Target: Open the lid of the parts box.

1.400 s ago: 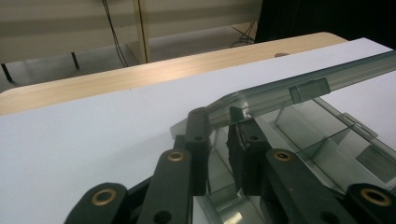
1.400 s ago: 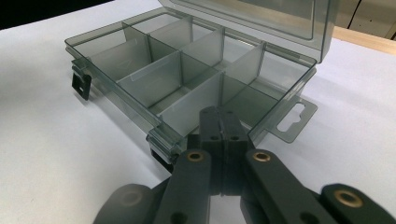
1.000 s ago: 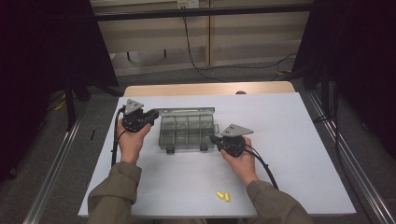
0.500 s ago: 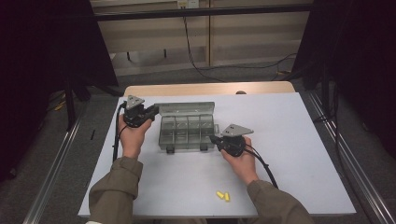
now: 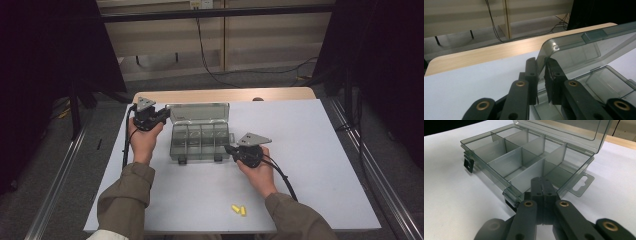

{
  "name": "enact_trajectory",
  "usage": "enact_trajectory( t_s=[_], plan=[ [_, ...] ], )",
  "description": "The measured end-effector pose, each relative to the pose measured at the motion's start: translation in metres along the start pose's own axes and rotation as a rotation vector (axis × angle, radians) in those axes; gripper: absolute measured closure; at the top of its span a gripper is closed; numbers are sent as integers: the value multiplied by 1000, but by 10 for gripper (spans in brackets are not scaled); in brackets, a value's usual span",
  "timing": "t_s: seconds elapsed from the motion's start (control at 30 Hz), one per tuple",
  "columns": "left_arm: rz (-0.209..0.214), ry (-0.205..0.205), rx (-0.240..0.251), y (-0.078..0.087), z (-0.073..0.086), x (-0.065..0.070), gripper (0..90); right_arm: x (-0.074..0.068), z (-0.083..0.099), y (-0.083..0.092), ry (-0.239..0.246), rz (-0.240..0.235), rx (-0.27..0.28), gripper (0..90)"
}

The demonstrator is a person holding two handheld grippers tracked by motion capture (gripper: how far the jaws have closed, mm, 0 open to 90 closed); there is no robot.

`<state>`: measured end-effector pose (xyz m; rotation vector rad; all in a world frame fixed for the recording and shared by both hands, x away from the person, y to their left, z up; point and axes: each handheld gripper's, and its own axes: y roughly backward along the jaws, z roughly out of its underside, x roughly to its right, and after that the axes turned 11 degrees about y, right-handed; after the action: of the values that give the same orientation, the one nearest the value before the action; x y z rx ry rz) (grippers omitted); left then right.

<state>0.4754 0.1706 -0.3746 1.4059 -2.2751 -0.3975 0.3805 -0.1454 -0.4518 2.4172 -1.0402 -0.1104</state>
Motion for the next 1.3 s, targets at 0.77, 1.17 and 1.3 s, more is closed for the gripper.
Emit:
enact_trajectory(
  t_s=[0.77, 1.17, 1.3],
  plan=[
    [-39, 28, 18, -17, -6, -3, 860, 1, 0, 0, 3, -7, 0, 900],
    [-51, 36, 25, -27, -9, -6, 865, 2, 0, 0, 2, -10, 0, 900],
    [-55, 35, 29, -30, -9, -6, 866, 2, 0, 0, 2, -11, 0, 900]
  ],
)
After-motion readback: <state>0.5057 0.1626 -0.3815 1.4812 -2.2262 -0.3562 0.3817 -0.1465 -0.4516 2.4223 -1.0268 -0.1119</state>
